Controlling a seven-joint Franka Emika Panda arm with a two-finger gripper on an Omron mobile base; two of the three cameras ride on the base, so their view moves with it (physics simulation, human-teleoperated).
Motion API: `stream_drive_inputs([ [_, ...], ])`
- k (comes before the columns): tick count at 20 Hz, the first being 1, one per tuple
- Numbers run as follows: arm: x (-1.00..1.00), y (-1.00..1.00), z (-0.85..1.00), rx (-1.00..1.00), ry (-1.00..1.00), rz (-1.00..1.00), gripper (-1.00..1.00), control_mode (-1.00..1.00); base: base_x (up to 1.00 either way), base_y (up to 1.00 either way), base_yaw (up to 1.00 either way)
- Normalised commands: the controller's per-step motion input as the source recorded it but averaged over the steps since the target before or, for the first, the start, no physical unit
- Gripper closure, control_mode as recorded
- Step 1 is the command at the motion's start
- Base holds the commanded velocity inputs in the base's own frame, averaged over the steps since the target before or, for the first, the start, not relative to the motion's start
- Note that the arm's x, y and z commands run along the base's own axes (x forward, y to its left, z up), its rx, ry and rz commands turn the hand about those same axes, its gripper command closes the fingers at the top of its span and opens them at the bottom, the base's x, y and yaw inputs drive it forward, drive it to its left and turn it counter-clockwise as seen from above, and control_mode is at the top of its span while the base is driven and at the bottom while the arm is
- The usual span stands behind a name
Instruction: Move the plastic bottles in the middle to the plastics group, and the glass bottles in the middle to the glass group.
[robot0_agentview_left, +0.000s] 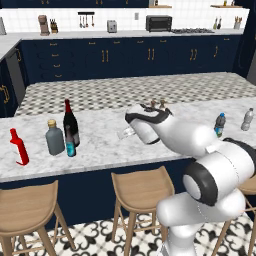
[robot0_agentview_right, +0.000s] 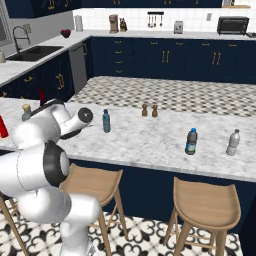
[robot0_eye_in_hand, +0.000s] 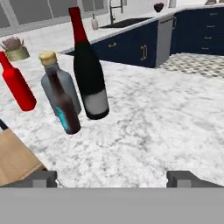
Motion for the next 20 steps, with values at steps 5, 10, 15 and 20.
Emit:
stream_drive_inputs([
  [5,0.80,-0.84,0.70,-0.07,0.66,-0.18,-1.00,-1.00,0.00,0.00,0.00],
  [10,0.80,-0.18,0.06,-0.07,0.52,-0.11,-1.00,-1.00,0.00,0.00,0.00],
  [15,0.30,0.00,-0.42,0.00,0.00,-0.02,-1.00,-1.00,0.00,0.00,0.00],
  [20,0.12,-0.20,-0.44,-0.06,-0.02,-0.10,-1.00,-1.00,0.00,0.00,0.00],
])
